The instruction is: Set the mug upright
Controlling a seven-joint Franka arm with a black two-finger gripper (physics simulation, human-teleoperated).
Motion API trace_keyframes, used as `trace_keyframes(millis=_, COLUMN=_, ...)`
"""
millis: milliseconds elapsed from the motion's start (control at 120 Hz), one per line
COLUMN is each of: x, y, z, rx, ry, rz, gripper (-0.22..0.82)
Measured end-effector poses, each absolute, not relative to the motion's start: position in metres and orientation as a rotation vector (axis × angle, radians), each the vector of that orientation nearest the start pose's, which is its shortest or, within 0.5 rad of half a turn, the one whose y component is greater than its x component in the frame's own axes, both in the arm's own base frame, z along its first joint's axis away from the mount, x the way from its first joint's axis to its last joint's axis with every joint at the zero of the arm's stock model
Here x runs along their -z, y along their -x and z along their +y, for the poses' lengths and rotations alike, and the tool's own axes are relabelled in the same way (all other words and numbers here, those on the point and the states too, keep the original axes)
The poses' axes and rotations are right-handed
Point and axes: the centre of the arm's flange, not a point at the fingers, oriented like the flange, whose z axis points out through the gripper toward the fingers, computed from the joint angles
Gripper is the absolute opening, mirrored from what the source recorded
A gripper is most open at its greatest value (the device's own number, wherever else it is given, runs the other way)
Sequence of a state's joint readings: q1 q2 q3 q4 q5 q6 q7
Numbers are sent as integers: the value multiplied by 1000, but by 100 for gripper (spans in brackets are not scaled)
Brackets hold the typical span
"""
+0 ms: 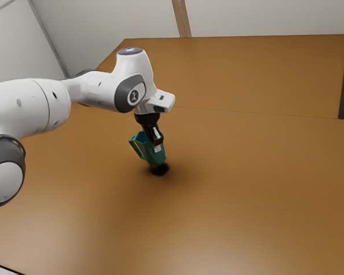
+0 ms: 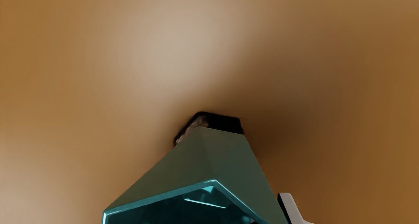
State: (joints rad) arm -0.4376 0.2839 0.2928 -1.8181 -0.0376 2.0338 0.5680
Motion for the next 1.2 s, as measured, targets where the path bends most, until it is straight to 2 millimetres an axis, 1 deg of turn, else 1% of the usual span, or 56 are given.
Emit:
trace_keyframes(millis=100, x=-368, y=-615, z=-104, rx=-142, ry=2875, rz=1079, gripper=-18)
trace_keyframes(millis=200, x=-359, y=-616, z=-106, rx=-161, ry=2858, rz=1080, gripper=-18)
trace_keyframes(millis=400, x=-352, y=-618, z=-109, rx=-145, ry=2854, rz=1073, gripper=-18)
trace_keyframes(millis=617, x=-341, y=-620, z=-110, rx=-137, ry=2863, rz=1056, gripper=-17)
trace_keyframes(millis=633, x=-341, y=-620, z=-110, rx=-136, ry=2864, rz=1055, gripper=-15)
trace_keyframes(millis=792, x=-342, y=-618, z=-107, rx=-131, ry=2877, rz=1044, gripper=20)
trace_keyframes(millis=858, x=-348, y=-618, z=-107, rx=-114, ry=2878, rz=1044, gripper=31)
trace_keyframes(millis=942, x=-361, y=-617, z=-108, rx=-82, ry=2882, rz=1044, gripper=40)
trace_keyframes(millis=1000, x=-380, y=-615, z=-107, rx=-35, ry=2889, rz=1039, gripper=45)
trace_keyframes(millis=1075, x=-415, y=-611, z=-102, rx=47, ry=2904, rz=1012, gripper=50)
trace_keyframes(millis=1117, x=-433, y=-607, z=-97, rx=83, ry=2917, rz=987, gripper=52)
trace_keyframes(millis=1200, x=-459, y=-601, z=-81, rx=116, ry=2945, rz=915, gripper=54)
